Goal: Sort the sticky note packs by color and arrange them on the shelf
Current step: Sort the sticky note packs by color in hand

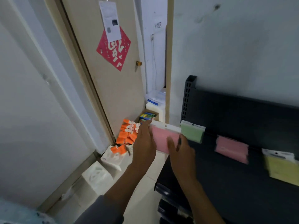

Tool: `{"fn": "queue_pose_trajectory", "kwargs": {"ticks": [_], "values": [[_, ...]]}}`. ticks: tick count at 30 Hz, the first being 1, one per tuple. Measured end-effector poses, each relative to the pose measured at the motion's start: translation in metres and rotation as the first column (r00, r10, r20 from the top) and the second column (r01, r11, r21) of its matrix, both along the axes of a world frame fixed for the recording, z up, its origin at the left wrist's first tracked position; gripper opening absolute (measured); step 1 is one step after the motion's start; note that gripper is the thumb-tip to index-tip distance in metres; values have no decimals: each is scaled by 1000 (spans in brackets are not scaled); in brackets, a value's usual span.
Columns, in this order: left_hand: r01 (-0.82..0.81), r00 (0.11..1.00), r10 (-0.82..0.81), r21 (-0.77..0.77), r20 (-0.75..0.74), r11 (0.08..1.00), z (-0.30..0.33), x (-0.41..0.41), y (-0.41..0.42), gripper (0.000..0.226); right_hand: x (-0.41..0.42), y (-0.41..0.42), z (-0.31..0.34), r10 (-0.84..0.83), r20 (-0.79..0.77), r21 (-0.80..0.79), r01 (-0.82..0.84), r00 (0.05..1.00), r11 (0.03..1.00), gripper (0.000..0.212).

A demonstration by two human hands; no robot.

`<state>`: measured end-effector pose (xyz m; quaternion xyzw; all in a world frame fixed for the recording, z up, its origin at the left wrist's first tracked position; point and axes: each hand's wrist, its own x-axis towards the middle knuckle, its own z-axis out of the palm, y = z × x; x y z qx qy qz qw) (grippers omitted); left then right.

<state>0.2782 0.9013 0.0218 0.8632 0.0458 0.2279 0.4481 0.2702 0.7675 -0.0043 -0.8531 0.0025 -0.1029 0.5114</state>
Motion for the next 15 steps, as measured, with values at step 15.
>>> {"fn": "queue_pose_trajectory", "kwargs": {"ticks": [15], "values": [[647,758,-640,20,-129,762,-15,40,-157,57,3,-171,0,-504,-45,-137,494,862,858,41]]}}
